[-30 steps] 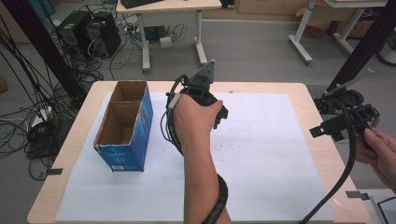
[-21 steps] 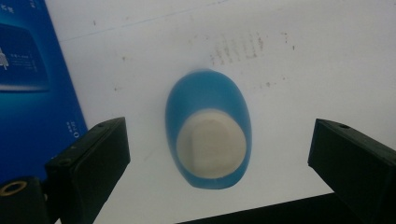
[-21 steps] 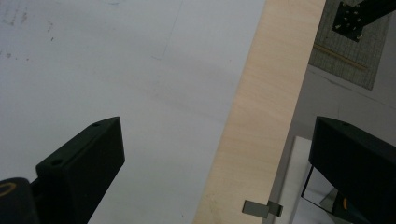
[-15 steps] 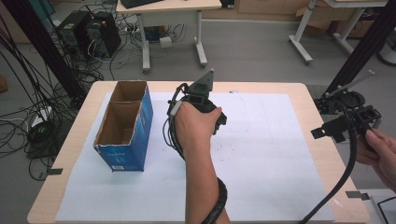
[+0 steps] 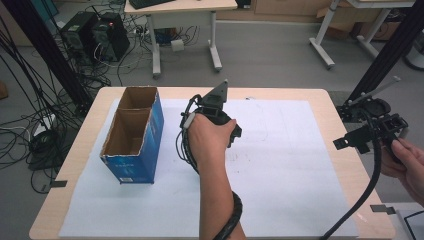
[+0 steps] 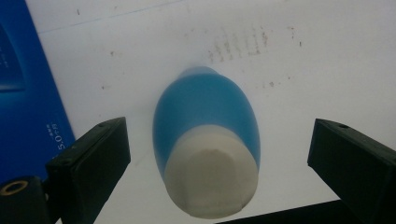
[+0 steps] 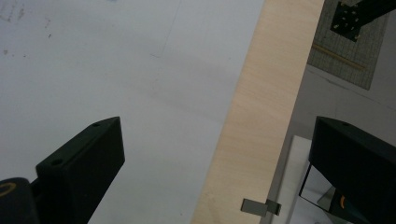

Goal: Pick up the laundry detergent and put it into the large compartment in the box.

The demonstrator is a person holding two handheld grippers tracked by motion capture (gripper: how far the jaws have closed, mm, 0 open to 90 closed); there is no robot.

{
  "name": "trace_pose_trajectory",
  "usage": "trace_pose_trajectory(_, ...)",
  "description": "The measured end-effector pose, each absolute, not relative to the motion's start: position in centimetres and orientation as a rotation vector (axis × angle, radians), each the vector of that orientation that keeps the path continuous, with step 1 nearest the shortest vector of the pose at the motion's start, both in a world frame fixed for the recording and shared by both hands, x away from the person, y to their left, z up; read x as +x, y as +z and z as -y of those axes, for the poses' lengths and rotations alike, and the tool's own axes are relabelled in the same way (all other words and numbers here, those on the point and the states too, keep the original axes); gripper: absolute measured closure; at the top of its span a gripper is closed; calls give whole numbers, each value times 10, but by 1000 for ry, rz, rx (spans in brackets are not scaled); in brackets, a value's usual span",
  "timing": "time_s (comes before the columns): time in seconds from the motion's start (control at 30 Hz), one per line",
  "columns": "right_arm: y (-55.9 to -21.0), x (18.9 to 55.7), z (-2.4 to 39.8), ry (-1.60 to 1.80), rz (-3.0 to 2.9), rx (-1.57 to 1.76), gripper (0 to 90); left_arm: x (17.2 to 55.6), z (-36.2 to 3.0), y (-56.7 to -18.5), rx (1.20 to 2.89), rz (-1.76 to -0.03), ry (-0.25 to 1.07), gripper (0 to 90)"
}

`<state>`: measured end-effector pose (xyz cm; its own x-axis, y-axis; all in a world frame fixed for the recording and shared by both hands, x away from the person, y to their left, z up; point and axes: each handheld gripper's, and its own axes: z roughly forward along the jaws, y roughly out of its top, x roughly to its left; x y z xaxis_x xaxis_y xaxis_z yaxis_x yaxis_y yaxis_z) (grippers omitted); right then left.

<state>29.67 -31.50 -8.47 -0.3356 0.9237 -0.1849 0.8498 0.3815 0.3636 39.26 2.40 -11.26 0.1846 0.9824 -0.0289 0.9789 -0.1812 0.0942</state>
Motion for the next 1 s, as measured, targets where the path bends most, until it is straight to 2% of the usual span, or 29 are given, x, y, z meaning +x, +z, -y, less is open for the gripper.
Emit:
trace_pose_trajectory(0.27, -84, 297, 314, 284, -2291, 1536, 35, 395, -22, -118, 2349, -1954, 58, 99)
trace_pose_trajectory(0.3, -85, 297, 314, 284, -2292, 1535, 35, 397, -22, -118, 2357, -1954, 56, 131)
trace_pose_trajectory(0.77, -85, 300, 315, 283, -2282, 1554, 35, 398, -18, -122, 2362, -1979, 79, 273)
trace_pose_trajectory(0.9, -84, 300, 315, 284, -2272, 1562, 35, 396, -20, -122, 2342, -1986, 92, 361)
trace_pose_trajectory(1.0, -84, 301, 314, 282, -2274, 1560, 35, 396, -21, -122, 2339, -1990, 87, 370)
